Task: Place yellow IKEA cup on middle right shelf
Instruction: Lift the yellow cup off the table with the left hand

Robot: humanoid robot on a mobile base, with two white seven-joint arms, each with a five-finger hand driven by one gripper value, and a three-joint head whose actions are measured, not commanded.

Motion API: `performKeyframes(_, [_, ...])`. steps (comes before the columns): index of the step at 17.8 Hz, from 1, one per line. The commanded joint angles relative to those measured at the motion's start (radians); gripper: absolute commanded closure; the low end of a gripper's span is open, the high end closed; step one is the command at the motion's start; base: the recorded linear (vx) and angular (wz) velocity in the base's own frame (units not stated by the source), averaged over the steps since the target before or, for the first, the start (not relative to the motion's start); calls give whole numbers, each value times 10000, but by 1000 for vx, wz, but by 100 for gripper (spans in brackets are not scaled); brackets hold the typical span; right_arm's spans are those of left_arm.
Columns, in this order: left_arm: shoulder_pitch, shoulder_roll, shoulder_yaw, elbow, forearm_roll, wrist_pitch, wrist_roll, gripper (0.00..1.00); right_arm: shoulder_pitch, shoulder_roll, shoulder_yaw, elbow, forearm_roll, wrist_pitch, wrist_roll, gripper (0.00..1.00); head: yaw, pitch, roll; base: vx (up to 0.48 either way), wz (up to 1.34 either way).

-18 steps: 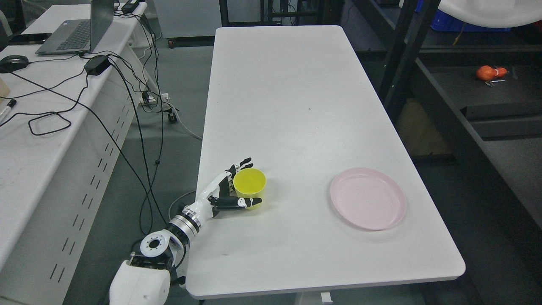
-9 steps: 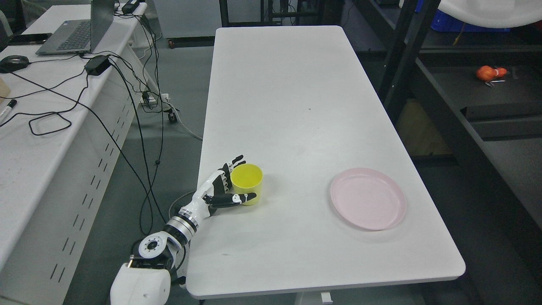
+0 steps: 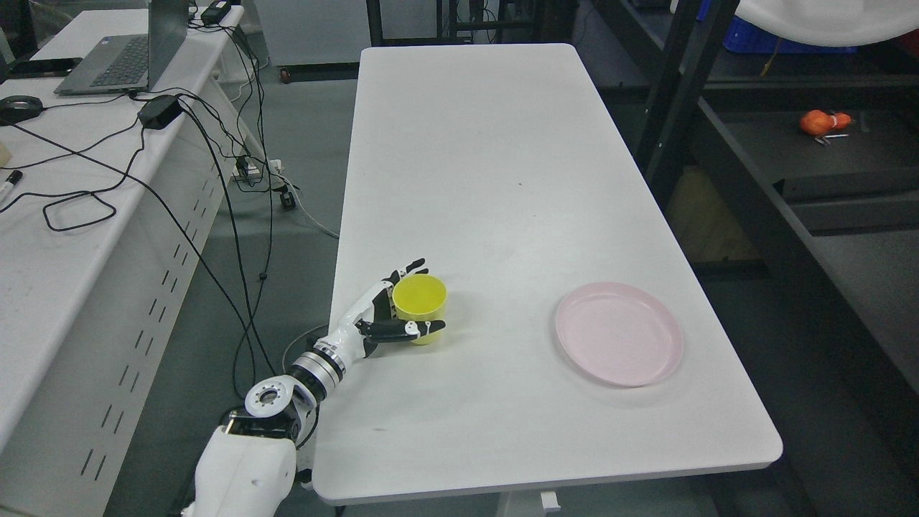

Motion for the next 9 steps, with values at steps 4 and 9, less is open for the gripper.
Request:
performKeyframes(4, [-130, 129, 154, 134, 59, -10, -48, 40, 138, -175, 169, 0, -245, 7, 8, 1, 0, 0, 0, -22, -37])
performKeyframes(9, [-23, 129, 814, 426, 596, -962, -33, 93, 138, -175, 169, 0, -245, 7, 8, 1, 0, 0, 0, -22, -32])
